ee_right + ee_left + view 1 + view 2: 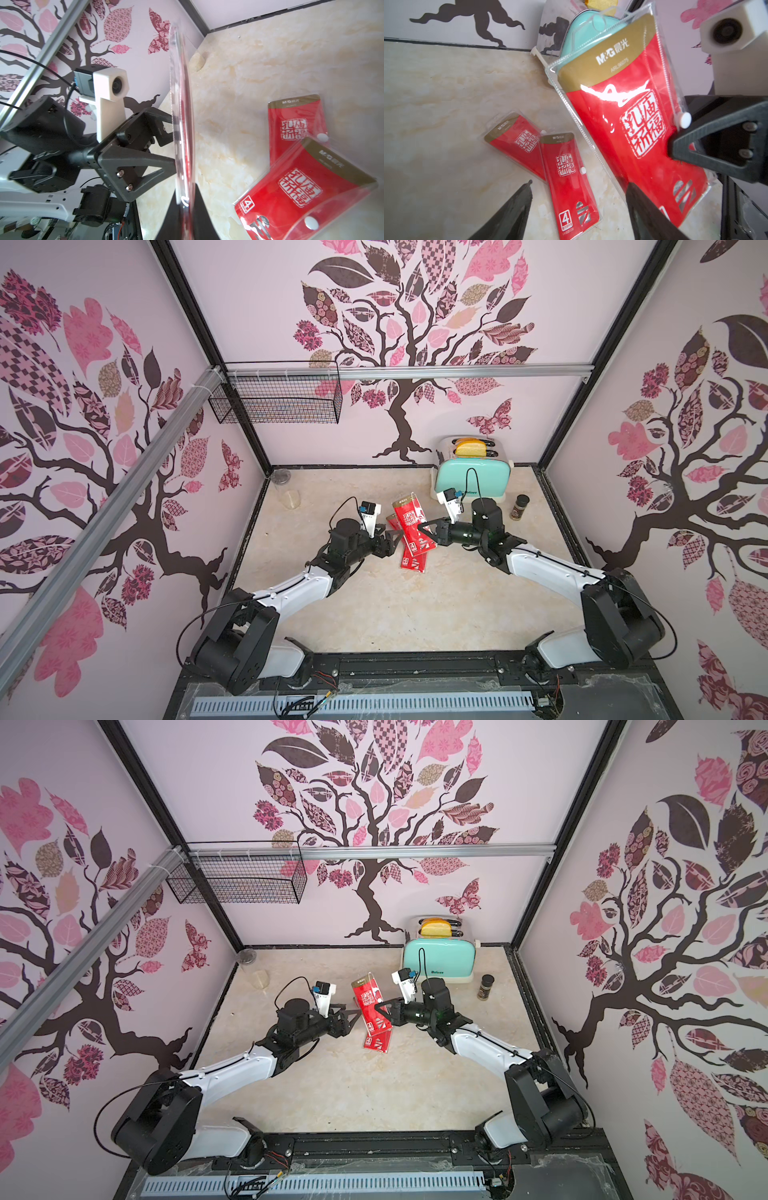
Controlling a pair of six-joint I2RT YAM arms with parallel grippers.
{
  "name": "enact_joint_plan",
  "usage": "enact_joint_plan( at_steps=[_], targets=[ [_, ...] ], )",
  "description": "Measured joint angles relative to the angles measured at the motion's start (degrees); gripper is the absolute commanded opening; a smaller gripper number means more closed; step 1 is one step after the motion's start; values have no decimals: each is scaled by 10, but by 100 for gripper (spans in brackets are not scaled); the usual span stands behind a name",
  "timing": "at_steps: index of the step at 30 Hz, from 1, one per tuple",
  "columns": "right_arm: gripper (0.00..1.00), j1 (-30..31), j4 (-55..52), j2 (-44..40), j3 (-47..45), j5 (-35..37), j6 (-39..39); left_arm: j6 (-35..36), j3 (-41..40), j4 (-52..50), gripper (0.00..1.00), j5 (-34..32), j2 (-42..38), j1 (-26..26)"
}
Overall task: Open the ruler set and take out the ruler
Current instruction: Pick up the ruler set bag from the ruler set bag.
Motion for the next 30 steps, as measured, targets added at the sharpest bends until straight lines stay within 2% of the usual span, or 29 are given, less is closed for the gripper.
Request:
enact_joint_plan(
  at_steps=[8, 13, 24, 27, 30],
  targets=[
    [10, 0, 3, -18, 0, -31, 10, -31, -13, 113, 76, 73, 4, 0],
    [10, 0, 7, -20, 0, -43, 15, -58, -13, 172, 68, 107, 28, 0],
    [12, -1, 25, -20, -1, -56, 21, -84, -9, 220, 36, 139, 49, -4],
    [16, -3, 24, -19, -1, -52, 20, -91, -9, 234, 22, 141, 48, -3],
    [24, -5, 21, -19, -1, -48, 16, -97, -8, 244, 12, 149, 44, -5]
  ],
)
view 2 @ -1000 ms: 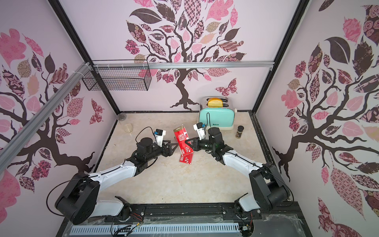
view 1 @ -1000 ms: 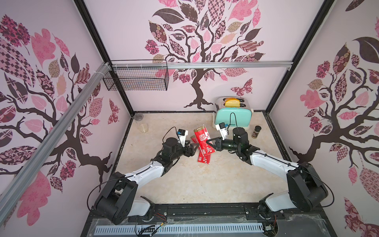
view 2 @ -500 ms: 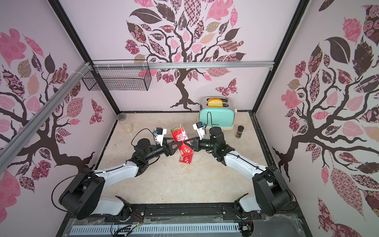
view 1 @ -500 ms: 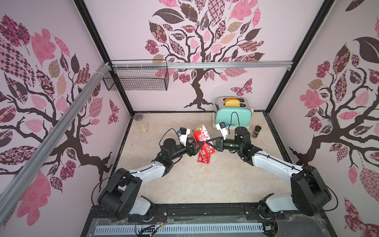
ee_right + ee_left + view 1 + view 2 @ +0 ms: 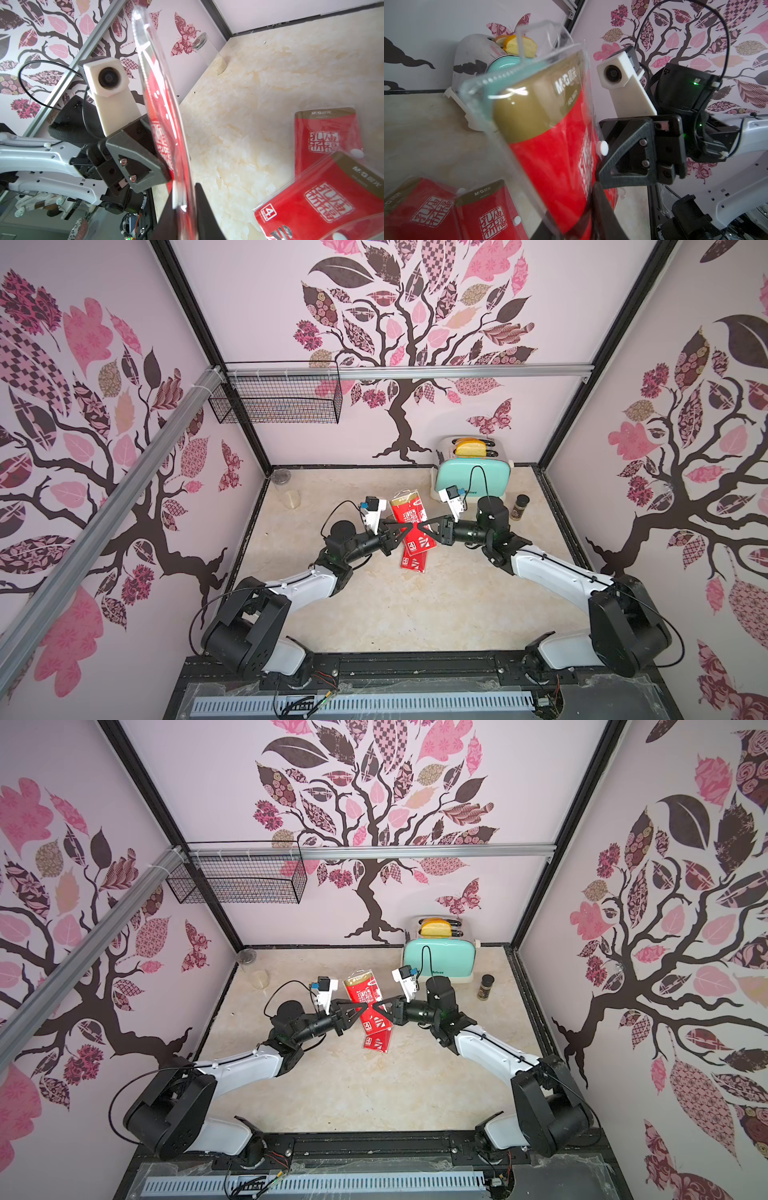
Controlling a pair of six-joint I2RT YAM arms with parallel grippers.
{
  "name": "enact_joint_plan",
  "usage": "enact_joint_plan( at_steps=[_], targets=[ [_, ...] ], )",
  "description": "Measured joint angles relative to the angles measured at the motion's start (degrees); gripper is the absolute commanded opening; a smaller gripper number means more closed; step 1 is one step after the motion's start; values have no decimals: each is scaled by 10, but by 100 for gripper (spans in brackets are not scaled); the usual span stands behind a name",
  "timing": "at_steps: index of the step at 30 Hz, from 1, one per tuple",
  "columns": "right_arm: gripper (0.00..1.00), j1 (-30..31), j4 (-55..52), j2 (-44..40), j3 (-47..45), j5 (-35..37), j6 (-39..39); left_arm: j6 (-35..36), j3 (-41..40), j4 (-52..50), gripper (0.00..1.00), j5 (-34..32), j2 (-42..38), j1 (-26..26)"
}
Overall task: Open the ruler set and take out the ruler
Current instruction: Pick up the ruler set bag from the ruler set bag, then open the ruler set bag.
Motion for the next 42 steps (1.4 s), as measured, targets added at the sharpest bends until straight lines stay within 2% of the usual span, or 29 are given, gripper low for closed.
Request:
enact_joint_plan(
  at_steps=[4, 8, 13, 20, 29, 39, 42],
  targets=[
    [41, 1, -12, 0, 0, 13, -11, 4, 1, 0, 0, 8, -3, -4],
    [56, 5, -42, -4, 5, 36, -30, 6, 6, -14, 0, 7, -3, -6],
    [63, 5, -89, -30, 17, 91, -66, 6, 18, -45, 0, -14, -8, -9],
    [64, 9, -137, -71, 29, 186, -115, 1, 39, -101, 0, -75, -25, -31],
    [60, 42, -179, -74, 37, 294, -158, -34, 64, -157, 0, -146, -21, -42],
    [54, 74, -191, -29, 77, 365, -185, -42, 80, -194, 0, -177, -3, -59],
    [48, 78, -198, -10, 90, 387, -193, -42, 80, -197, 0, -177, -1, -61]
  ],
)
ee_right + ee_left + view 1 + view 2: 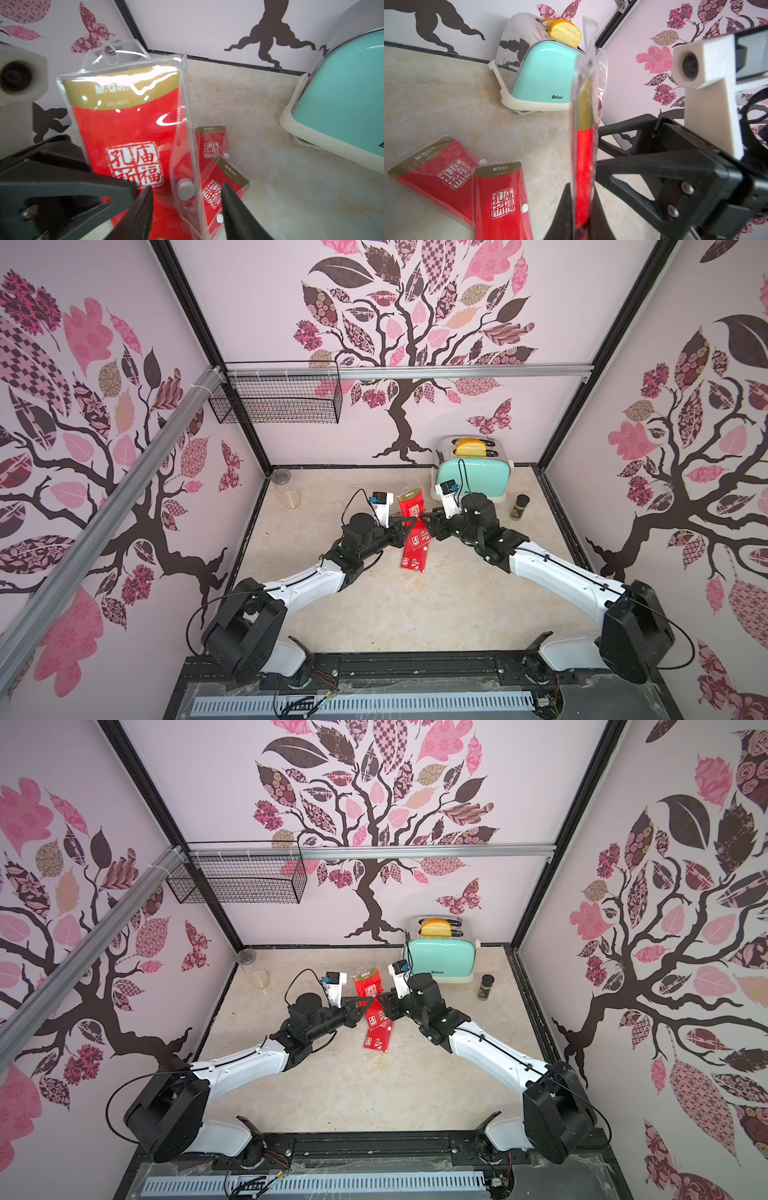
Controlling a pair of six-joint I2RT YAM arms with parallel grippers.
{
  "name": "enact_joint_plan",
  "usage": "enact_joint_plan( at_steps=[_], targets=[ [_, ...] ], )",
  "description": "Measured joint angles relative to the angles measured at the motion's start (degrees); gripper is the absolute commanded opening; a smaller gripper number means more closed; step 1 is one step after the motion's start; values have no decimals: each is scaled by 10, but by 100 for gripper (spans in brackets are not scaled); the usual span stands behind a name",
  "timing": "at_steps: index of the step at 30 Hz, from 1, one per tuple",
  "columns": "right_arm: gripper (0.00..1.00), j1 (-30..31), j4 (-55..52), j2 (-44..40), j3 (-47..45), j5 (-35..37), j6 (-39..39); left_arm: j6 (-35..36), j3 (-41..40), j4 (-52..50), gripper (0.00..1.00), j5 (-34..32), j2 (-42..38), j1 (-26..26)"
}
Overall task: Open the ruler set and take out the ruler
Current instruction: Open the ruler set bag.
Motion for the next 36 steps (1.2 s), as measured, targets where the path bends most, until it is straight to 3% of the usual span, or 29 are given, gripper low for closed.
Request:
enact_joint_plan(
  at_steps=[20, 29, 36],
  targets=[
    [11, 14, -37, 32, 40, 40, -17, 6, 0, -6, 0, -11, 0, -1],
    [0, 17, -47, 41, 50, 49, -13, 16, 0, -9, 0, -19, 1, -1],
    [0, 20, -63, 41, 61, 60, -13, 17, 4, -9, 0, -17, 2, -2]
  ],
)
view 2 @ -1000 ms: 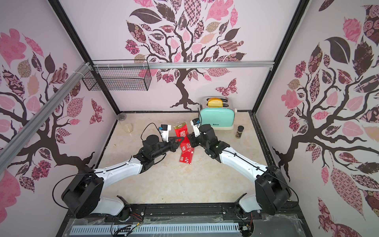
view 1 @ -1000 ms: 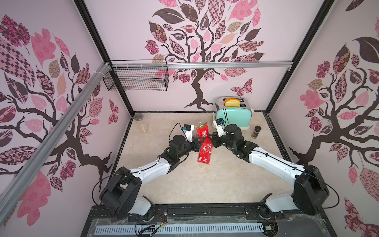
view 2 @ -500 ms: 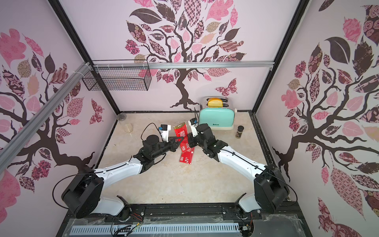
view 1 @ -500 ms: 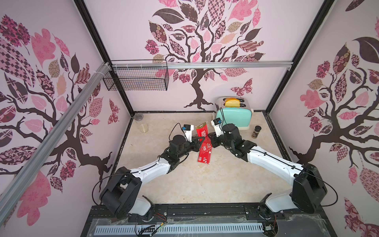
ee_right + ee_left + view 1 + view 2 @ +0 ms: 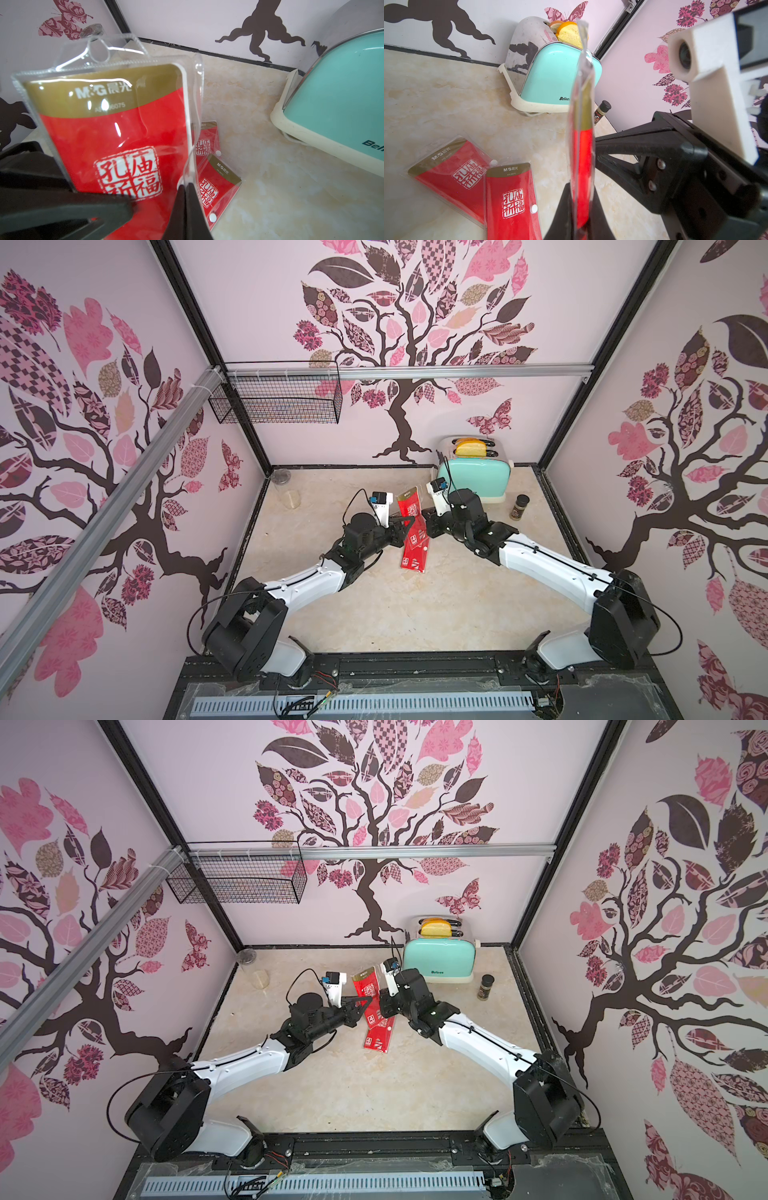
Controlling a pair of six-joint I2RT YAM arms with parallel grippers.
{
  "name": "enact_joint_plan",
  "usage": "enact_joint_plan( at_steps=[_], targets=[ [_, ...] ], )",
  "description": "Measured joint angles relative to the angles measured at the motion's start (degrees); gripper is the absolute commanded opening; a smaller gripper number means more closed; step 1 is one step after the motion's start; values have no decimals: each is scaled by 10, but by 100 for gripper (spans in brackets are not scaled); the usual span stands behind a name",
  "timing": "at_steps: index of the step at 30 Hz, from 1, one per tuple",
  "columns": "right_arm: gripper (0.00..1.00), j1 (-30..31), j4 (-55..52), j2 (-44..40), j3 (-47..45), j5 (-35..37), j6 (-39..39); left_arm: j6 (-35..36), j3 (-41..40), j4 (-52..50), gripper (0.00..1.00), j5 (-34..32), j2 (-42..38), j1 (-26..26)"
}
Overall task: Open the ruler set and take out the ruler
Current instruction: Open the ruler set bag.
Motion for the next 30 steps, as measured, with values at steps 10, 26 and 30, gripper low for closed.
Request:
enact_joint_plan(
  at_steps=[10, 26, 30],
  targets=[
    [0, 5, -6, -3, 1, 23, 0, 12, 2, -3, 0, -3, 0, -2],
    [0, 13, -22, -20, 1, 49, -5, 29, 2, -15, 0, -12, -12, -9],
    [0, 0, -31, -21, -1, 111, -12, 29, -2, -17, 0, -6, -25, -10]
  ],
)
